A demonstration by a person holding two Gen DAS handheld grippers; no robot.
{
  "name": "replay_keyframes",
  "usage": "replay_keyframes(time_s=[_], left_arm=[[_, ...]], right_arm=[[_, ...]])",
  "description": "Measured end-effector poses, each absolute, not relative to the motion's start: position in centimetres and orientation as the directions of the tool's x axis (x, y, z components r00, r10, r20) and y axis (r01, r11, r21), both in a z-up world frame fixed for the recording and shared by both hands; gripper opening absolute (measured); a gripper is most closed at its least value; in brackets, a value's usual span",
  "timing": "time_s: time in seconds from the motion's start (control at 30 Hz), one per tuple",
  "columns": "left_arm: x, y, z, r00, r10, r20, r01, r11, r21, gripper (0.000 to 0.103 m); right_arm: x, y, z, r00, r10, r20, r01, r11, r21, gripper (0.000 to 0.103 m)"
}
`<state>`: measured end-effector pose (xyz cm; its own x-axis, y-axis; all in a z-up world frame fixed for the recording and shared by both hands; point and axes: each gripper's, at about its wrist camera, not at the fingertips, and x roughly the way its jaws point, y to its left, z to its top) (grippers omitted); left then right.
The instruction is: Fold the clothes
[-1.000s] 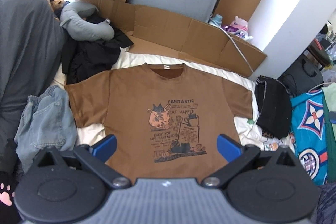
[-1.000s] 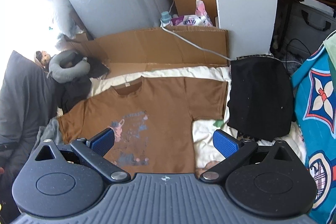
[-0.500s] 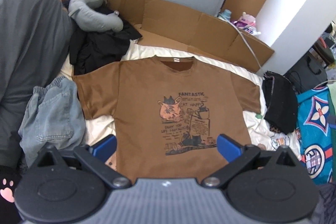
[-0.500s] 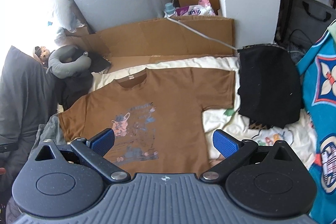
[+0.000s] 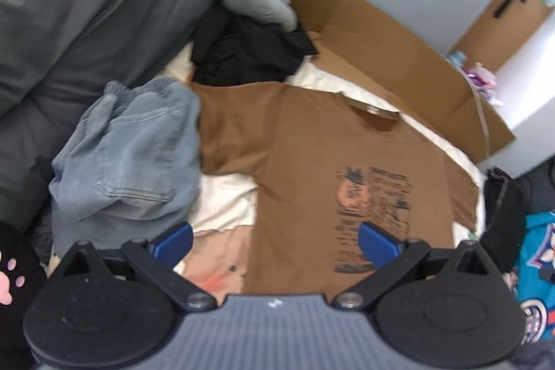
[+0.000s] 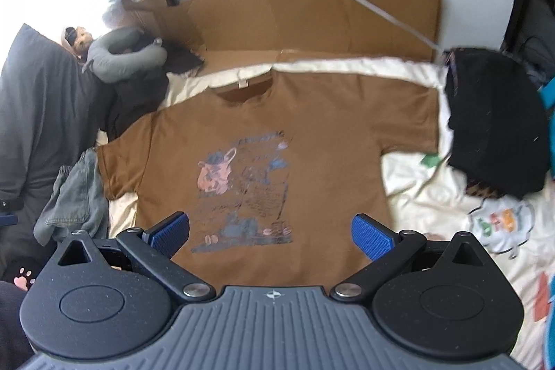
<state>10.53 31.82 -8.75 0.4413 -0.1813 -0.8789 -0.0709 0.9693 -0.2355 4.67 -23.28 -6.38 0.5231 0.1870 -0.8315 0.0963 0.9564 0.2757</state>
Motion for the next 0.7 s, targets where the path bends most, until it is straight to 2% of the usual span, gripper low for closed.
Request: replay_keyframes(time_s=[0.2, 0.47, 0.7], left_arm=[[12.3, 32.9, -10.9, 0.432, -0.187, -0.882, -0.08, 0.967, -0.244, 0.103], [14.7, 34.5, -13.3, 0.442, -0.256, -0.859, -0.116, 0.934, -0.339, 0.102], [16.7, 35.2, -13.3, 0.453, -0.287, -0.844, -0.138, 0.913, -0.384, 0.101]], right_arm=[[5.5, -21.0, -9.5, 0.508, 0.19, -0.84, 0.11, 0.953, 0.283, 0.102], [7.4, -18.1, -8.3, 0.532, 0.166, -0.83, 0.072, 0.968, 0.24, 0.102], [10.8, -15.3, -7.4, 0.557, 0.193, -0.808, 0.111, 0.947, 0.302, 0.102]])
